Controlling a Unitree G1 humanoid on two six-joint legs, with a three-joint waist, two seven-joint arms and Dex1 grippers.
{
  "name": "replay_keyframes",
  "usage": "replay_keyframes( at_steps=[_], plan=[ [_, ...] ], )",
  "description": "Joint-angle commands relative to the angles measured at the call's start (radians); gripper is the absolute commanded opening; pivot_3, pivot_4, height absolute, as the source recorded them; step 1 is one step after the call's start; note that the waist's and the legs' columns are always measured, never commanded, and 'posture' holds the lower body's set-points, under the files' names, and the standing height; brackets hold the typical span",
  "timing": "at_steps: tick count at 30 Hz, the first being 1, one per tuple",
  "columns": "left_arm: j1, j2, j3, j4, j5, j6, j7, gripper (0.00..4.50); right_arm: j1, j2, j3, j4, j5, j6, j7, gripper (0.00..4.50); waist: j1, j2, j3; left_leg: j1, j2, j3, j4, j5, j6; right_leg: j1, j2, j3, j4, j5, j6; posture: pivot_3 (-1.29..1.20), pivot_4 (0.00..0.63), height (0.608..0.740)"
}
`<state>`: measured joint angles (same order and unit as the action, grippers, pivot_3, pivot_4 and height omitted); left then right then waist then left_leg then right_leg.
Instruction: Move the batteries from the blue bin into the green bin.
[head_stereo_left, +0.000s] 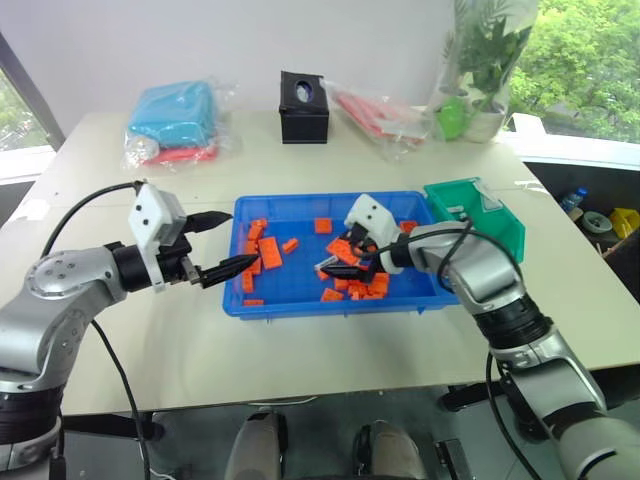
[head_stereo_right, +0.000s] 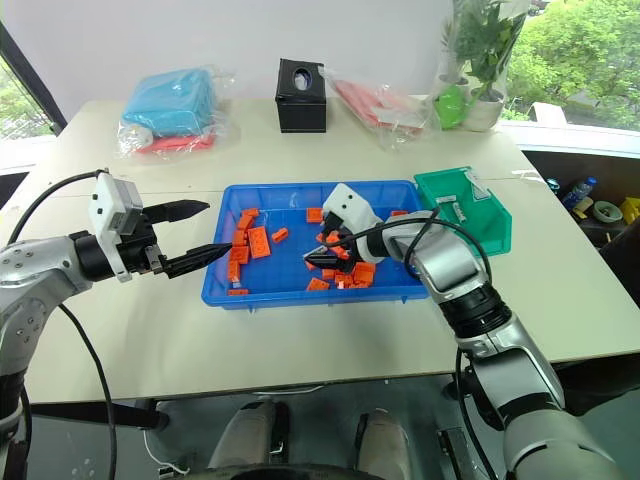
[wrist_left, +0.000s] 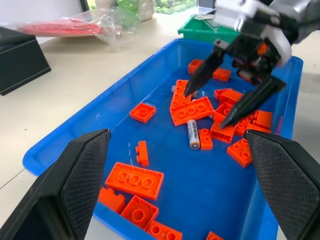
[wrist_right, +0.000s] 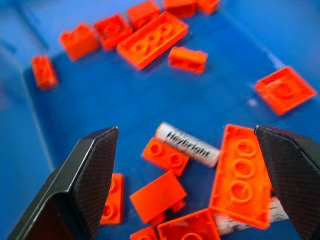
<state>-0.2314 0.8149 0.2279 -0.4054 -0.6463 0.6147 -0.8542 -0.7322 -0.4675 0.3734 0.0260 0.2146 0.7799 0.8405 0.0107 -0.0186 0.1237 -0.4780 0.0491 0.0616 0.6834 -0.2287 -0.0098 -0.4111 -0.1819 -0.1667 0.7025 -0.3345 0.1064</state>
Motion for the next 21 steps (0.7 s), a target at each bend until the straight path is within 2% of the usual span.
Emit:
replay_keyframes(
  at_steps=[1,8,11,14,17,21],
  plan=[
    [-0.01,0.0,0.027,-0.03,-0.018,-0.001,0.011,4.5,-0.066,-0.005,0.037,0.079,-0.073,-0.152,0.046,4.45,-0.001,0.0,0.0,0.0,0.0,0.001,0.0,0.0,0.0,0.0,0.0,0.0,0.0,0.0,0.0,0.0,0.15,0.63],
    [-0.01,0.001,0.028,-0.038,-0.023,0.0,0.025,4.5,-0.259,-0.009,0.08,0.406,-0.148,-0.44,0.285,4.45,-0.001,0.0,0.0,0.0,0.0,0.003,0.0,0.0,0.0,-0.002,0.0,0.0,0.001,0.0,0.0,0.0,0.15,0.63],
    [-0.007,-0.001,0.031,-0.044,-0.022,-0.003,0.036,4.5,-0.358,0.023,0.101,0.589,-0.183,-0.612,0.423,4.45,-0.004,0.0,0.0,0.0,0.0,0.004,0.0,0.001,0.001,-0.002,0.0,0.0,0.002,0.001,0.0,0.0,0.15,0.63],
    [0.001,-0.004,0.038,-0.057,-0.026,-0.001,0.049,4.5,-0.435,0.066,0.11,0.767,-0.231,-0.792,0.494,4.45,-0.007,0.0,0.0,0.0,0.001,0.005,0.0,0.001,0.0,-0.003,0.0,0.0,0.003,0.001,0.0,0.0,0.15,0.63],
    [0.025,-0.006,0.057,-0.089,-0.039,0.008,0.068,4.5,-0.502,0.103,0.153,0.966,-0.345,-1.032,0.454,4.45,-0.013,-0.001,0.0,-0.001,0.001,0.007,0.0,0.001,0.0,-0.005,-0.001,0.001,0.005,0.001,0.0,0.0,0.15,0.63],
    [0.058,-0.004,0.087,-0.125,-0.052,0.02,0.091,4.5,-0.541,0.142,0.152,1.121,-0.426,-1.204,0.386,4.45,-0.02,-0.006,-0.002,-0.002,0.001,0.012,0.001,0.001,0.001,-0.012,-0.004,0.002,0.016,0.001,0.0,0.0,0.15,0.63]
  ],
)
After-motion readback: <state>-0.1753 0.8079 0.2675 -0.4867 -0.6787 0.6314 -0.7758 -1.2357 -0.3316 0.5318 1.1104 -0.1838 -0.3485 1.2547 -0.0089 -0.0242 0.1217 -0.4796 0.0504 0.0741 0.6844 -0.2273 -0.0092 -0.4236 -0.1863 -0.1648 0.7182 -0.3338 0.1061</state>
